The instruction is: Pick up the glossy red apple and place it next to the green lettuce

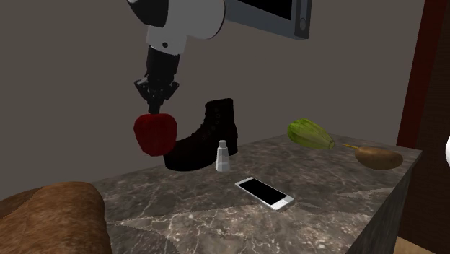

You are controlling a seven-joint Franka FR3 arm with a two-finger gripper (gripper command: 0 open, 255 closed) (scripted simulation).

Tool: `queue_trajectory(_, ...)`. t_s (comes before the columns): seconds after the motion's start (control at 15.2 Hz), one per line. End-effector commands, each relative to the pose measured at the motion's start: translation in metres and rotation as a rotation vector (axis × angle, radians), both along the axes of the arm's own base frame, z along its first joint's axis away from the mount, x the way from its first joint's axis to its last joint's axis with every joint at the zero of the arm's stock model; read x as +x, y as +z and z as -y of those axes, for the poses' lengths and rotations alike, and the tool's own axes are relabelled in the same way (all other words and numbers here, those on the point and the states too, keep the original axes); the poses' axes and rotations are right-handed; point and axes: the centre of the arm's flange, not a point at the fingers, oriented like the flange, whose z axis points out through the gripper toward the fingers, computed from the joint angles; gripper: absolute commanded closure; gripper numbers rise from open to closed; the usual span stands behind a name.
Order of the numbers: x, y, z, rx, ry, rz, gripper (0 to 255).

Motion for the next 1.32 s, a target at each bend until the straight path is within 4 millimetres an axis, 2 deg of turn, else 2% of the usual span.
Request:
queue_trajectory(0.0, -0.001, 0.011, -0.001, 0.000, 0.000, 0.000, 255)
queue_trajectory(1.19, -0.001, 0.104, -0.001, 0.000, 0.000, 0.000, 255)
queue_trajectory(1.25, -0.011, 0.104, 0.008, 0.000, 0.000, 0.000, 255)
